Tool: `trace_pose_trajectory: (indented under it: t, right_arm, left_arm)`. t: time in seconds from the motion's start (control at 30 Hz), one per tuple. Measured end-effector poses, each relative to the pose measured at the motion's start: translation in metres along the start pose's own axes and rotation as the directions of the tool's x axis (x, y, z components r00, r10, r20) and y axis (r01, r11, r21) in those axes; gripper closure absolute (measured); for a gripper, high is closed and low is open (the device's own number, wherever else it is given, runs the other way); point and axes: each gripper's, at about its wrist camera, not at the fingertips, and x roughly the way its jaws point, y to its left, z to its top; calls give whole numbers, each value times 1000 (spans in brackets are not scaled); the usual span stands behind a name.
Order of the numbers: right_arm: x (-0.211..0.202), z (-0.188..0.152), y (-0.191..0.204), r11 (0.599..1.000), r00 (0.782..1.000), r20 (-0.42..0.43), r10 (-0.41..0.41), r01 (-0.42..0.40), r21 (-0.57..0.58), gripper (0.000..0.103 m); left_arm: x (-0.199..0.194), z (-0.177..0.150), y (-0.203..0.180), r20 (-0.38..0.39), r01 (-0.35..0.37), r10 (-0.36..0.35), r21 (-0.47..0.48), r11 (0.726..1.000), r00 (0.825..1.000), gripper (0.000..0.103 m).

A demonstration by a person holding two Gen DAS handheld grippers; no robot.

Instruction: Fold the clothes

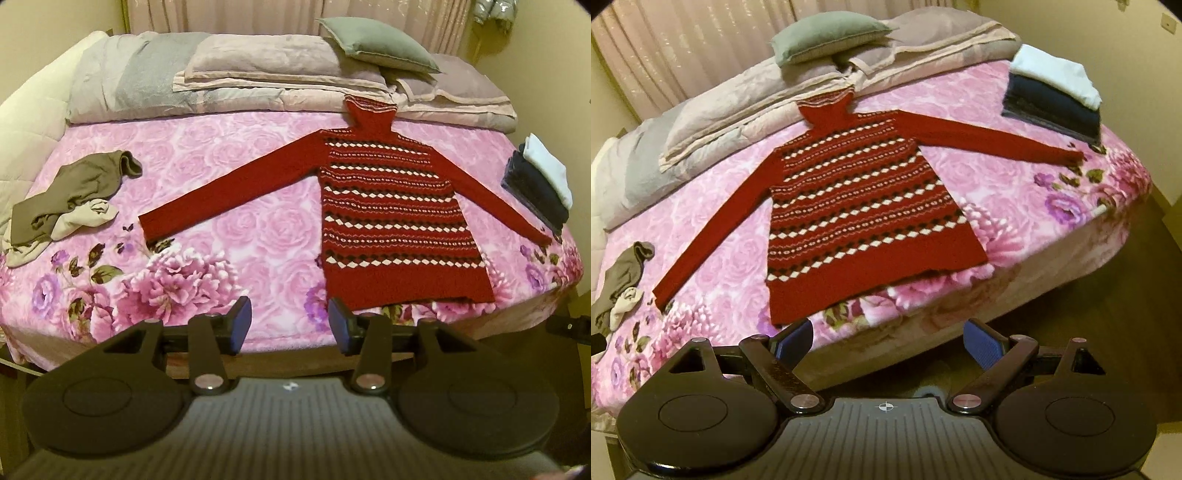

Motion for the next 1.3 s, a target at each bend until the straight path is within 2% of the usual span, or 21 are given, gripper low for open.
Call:
trace_pose_trajectory:
  t: [0.37, 0.67, 1.03, 1.3]
  right_arm:
    - [-2, -12, 2, 1000, 1000, -16, -24, 25, 11, 12]
    - [3, -7, 12, 999, 999, -12, -32, 32, 4, 12]
    - [22, 15, 21, 999, 999, -21, -34, 34, -23, 12]
    - [48, 42, 8, 999, 998, -45, -35, 34, -27, 12]
  left_arm:
    - [4, -6, -1, -20, 24, -24, 35, 999, 1000, 61]
    - [12, 1, 3, -18, 35, -34, 41, 999, 999, 60]
    - [33, 21, 6, -25, 49, -48, 30, 998, 999, 59]
    - [62, 42, -10, -48, 63, -62, 17, 998, 997, 59]
